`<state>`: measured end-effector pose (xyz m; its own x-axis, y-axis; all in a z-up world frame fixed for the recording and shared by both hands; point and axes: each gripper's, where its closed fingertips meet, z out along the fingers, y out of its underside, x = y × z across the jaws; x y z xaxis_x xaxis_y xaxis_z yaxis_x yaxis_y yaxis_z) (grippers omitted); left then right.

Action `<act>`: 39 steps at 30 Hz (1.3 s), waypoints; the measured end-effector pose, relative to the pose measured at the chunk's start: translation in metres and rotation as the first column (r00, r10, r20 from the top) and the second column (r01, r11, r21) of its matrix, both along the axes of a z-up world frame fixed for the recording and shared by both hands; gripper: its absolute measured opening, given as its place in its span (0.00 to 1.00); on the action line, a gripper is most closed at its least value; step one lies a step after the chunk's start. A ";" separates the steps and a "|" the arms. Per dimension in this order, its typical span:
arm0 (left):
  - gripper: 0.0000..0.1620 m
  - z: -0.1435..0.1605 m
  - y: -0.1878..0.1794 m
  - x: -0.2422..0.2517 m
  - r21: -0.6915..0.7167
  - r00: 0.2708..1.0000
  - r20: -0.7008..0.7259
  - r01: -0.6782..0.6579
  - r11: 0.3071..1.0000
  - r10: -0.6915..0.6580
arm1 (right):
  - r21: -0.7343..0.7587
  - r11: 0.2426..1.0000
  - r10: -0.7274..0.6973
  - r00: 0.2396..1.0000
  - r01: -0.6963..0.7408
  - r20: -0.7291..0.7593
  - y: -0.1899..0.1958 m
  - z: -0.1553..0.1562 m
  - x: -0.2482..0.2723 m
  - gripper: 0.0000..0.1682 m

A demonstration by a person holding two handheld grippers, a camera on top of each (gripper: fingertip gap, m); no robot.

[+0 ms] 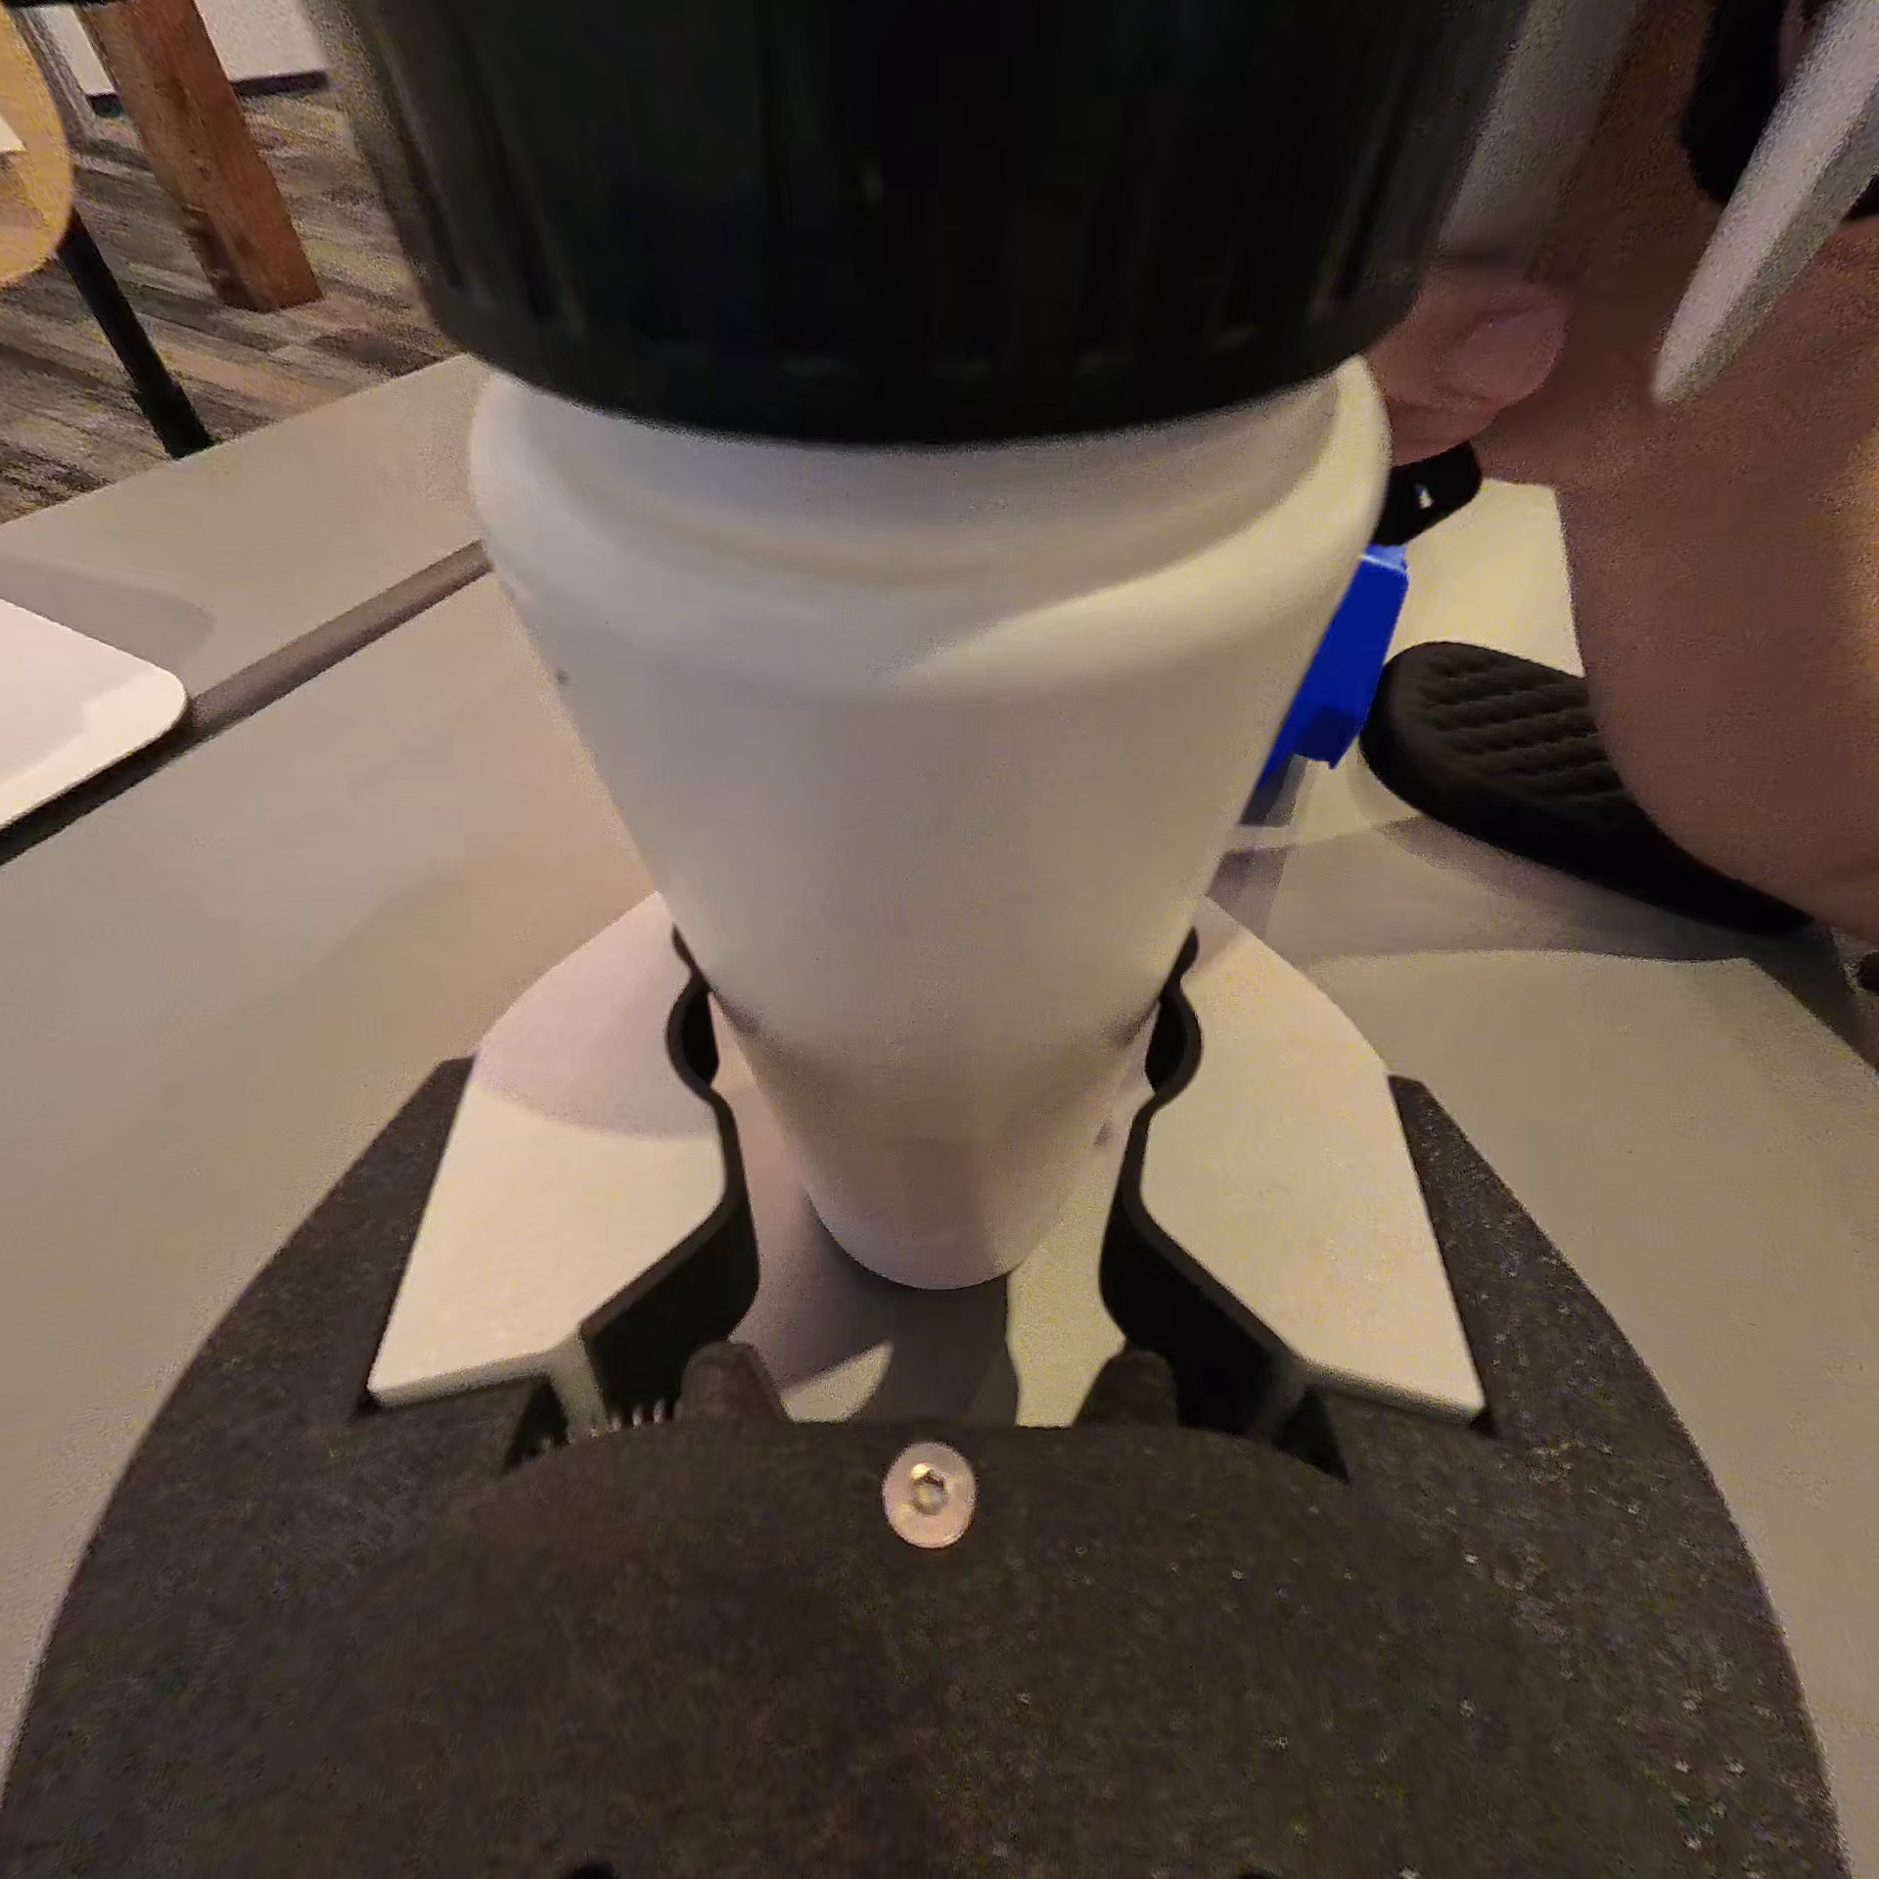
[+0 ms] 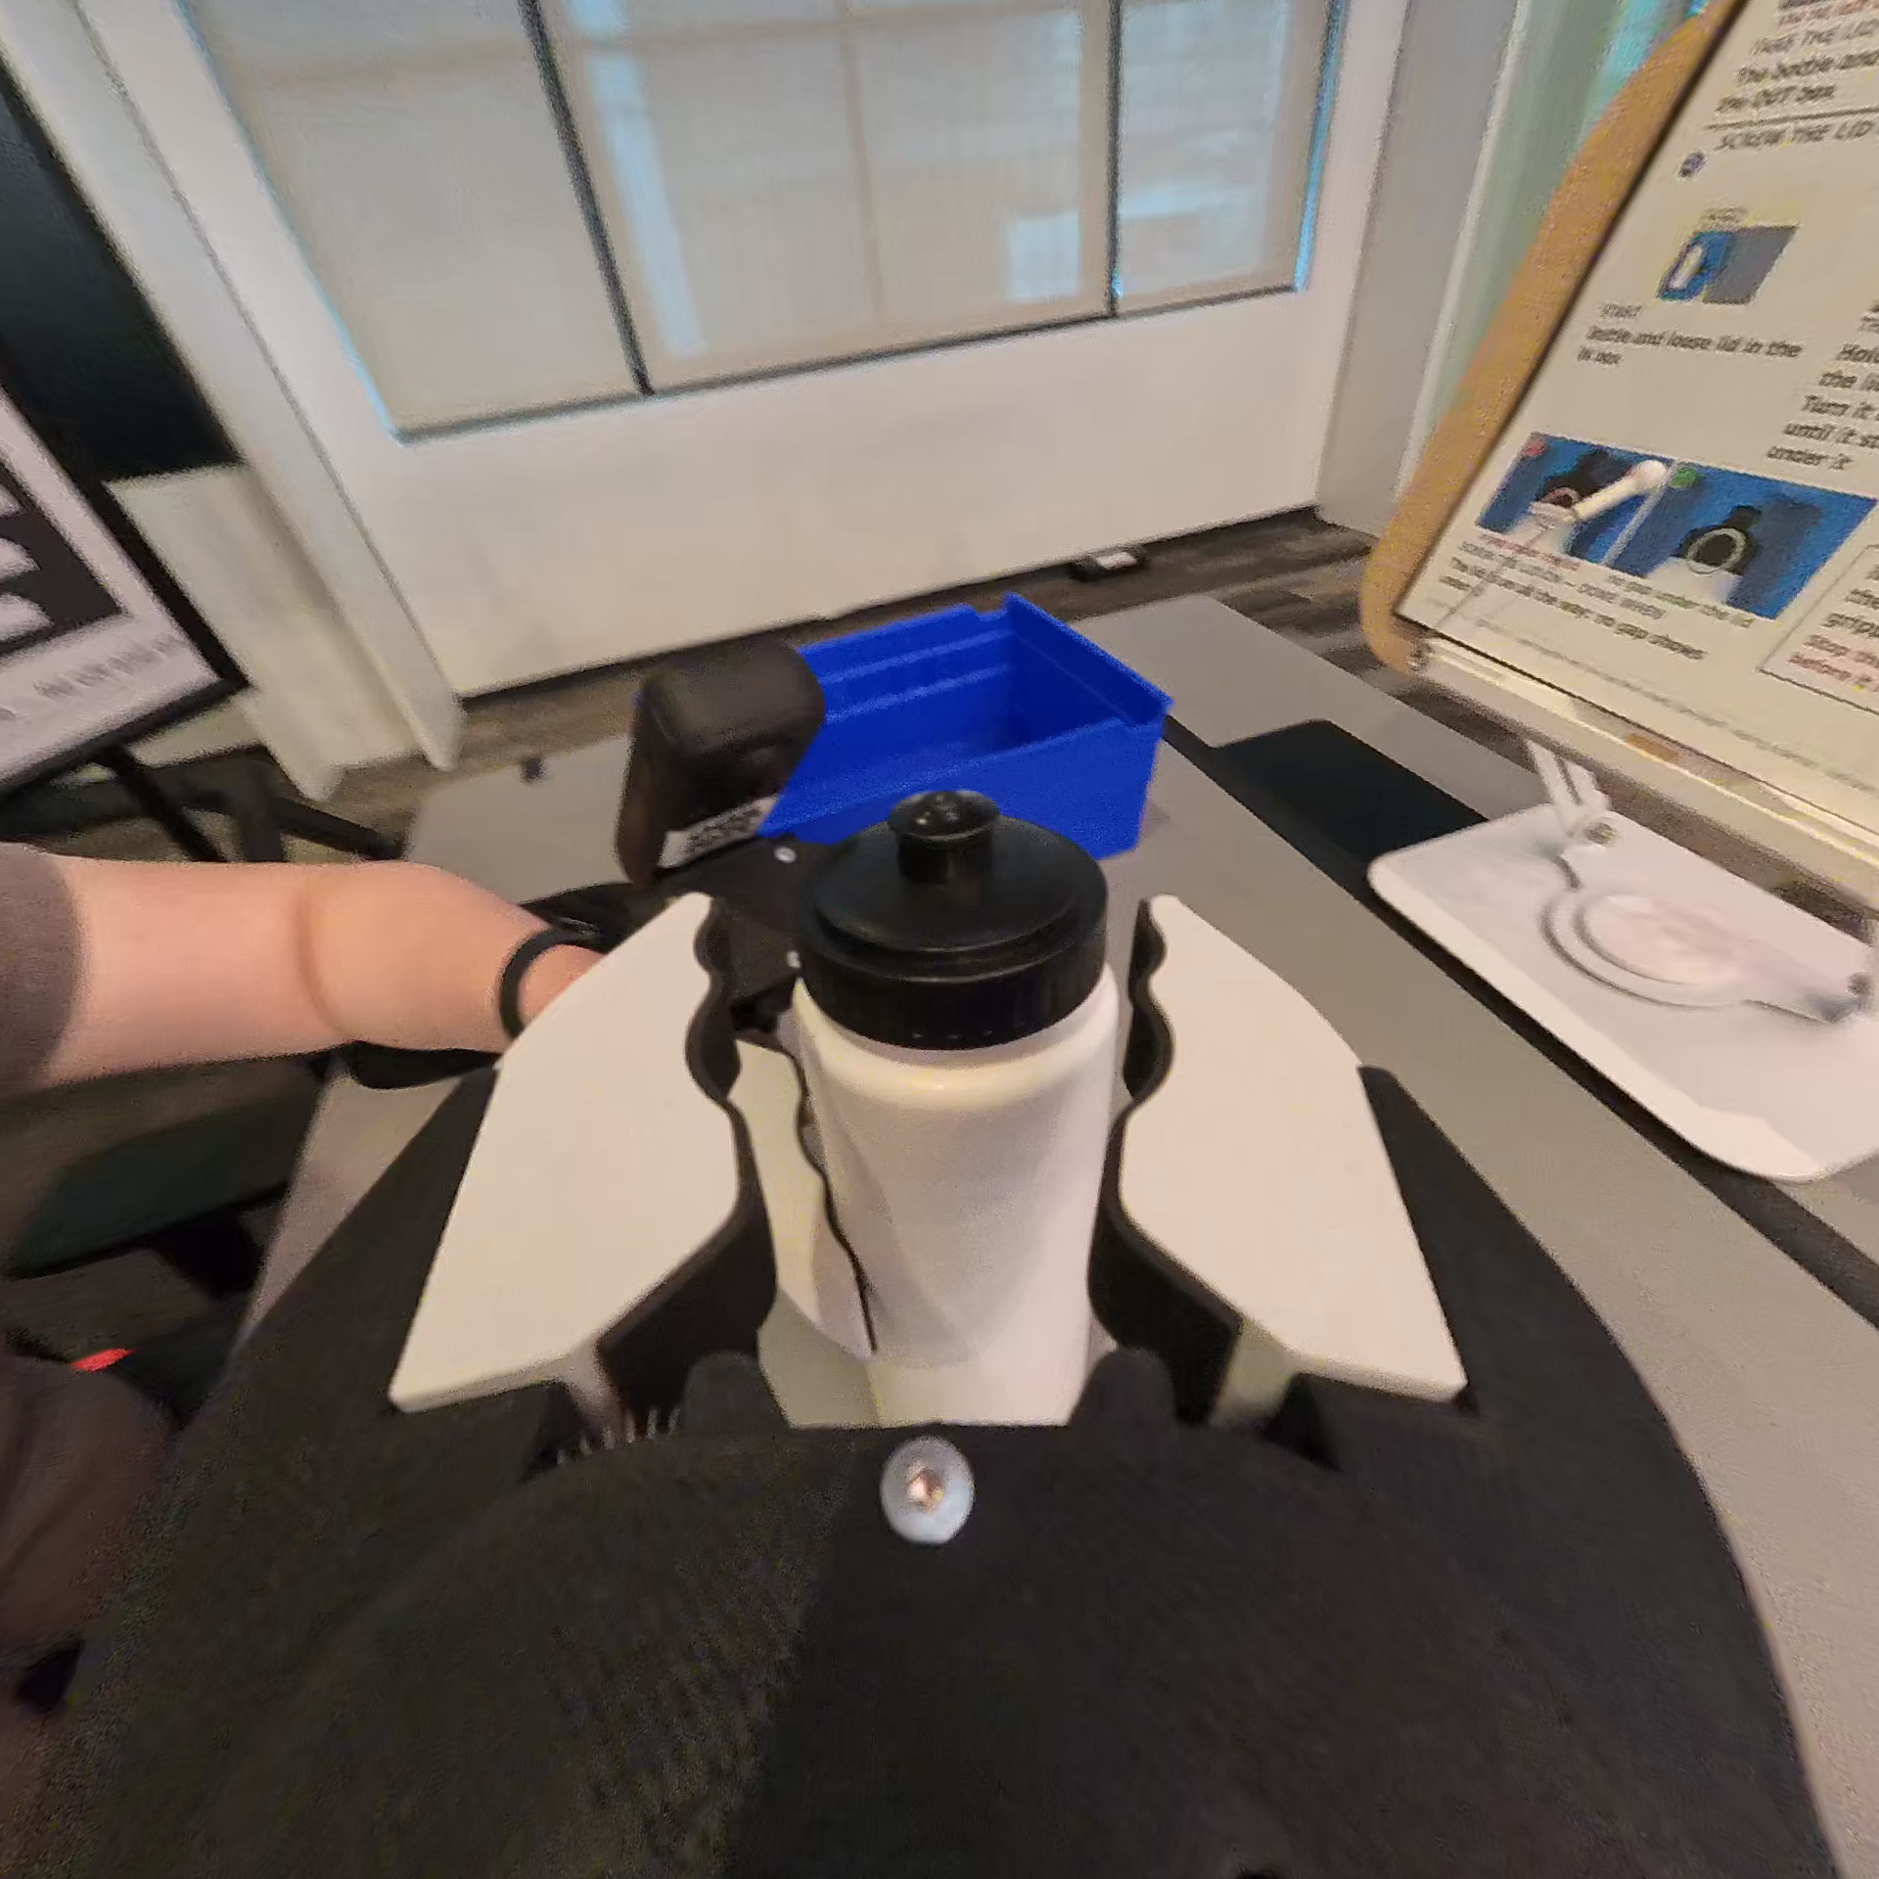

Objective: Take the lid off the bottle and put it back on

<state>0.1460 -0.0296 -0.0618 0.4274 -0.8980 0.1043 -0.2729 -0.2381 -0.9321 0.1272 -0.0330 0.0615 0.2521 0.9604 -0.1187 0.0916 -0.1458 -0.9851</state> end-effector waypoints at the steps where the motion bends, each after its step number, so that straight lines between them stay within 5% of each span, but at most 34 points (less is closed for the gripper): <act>1: 0.52 0.000 0.001 0.000 0.001 1.000 0.004 -0.001 1.000 0.001 | -0.010 0.999 0.042 0.999 -0.043 -0.014 -0.003 0.001 0.001 0.45; 9: 0.52 -0.004 -0.005 0.005 0.124 0.996 -0.090 0.035 0.992 -0.024 | 0.087 0.994 0.055 0.984 -0.070 0.170 -0.008 -0.027 -0.012 0.45; 18: 0.52 -0.004 0.013 -0.011 0.110 0.978 -0.103 -0.168 0.980 0.180 | 0.108 0.948 -0.306 0.949 0.298 0.073 0.013 -0.025 -0.023 0.45; 21: 0.52 -0.004 0.012 -0.011 0.112 0.984 -0.098 -0.137 0.984 0.148 | 0.136 0.958 -0.270 0.955 0.253 0.126 0.011 -0.027 -0.023 0.44; 24: 0.52 -0.004 0.007 -0.006 0.110 0.993 -0.095 -0.053 0.993 0.064 | 0.140 0.988 -0.090 0.978 0.064 0.189 0.001 -0.029 -0.019 0.49; 29: 0.52 -0.004 -0.003 0.002 0.110 0.995 -0.088 0.057 0.992 -0.047 | 0.152 0.984 0.072 0.990 -0.091 0.122 -0.011 -0.017 -0.009 0.48; 34: 0.52 -0.004 -0.004 0.003 0.108 0.995 -0.095 0.052 0.993 -0.042 | 0.123 0.991 0.044 0.991 -0.059 0.124 -0.006 -0.018 -0.008 0.42; 39: 0.52 -0.005 0.010 -0.009 0.086 0.982 -0.122 -0.133 0.987 0.143 | 0.078 0.979 -0.198 0.974 0.190 0.110 0.008 -0.019 -0.015 0.42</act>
